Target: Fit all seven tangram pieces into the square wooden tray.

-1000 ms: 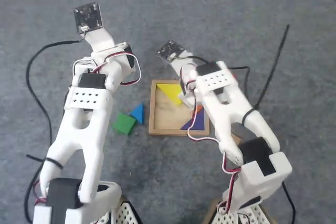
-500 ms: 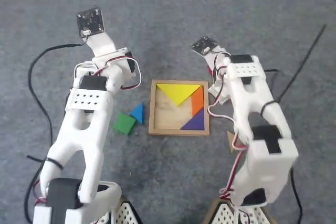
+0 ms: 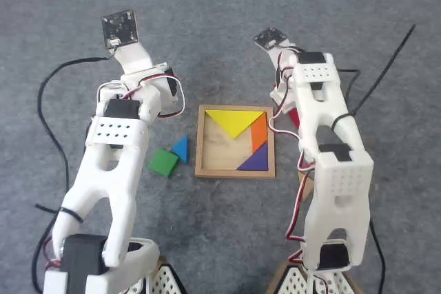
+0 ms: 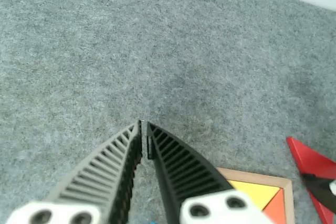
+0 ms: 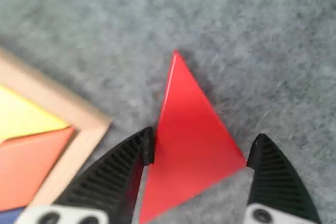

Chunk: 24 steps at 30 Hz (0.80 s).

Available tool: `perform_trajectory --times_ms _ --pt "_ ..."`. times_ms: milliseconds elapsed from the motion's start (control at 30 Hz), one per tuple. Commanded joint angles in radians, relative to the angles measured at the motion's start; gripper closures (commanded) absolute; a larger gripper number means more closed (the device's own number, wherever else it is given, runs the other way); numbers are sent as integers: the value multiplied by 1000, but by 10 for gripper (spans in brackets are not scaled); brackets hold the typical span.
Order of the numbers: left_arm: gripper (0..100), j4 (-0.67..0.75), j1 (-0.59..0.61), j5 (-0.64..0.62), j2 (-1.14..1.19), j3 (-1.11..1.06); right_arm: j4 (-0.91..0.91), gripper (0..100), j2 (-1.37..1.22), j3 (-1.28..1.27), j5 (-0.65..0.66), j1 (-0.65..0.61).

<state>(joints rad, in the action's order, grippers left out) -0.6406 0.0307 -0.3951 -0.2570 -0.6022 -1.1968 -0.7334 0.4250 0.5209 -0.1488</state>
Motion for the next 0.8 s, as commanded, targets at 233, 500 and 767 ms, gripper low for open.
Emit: perform_trajectory --times_ms 233,500,767 --pt "984 15 0 15 -49 8 -213 653 -174 370 -12 65" --pt "984 15 0 15 -49 8 -321 574 -262 493 -9 67" --pt "984 15 0 15 -49 8 -331 716 -292 509 -12 74"
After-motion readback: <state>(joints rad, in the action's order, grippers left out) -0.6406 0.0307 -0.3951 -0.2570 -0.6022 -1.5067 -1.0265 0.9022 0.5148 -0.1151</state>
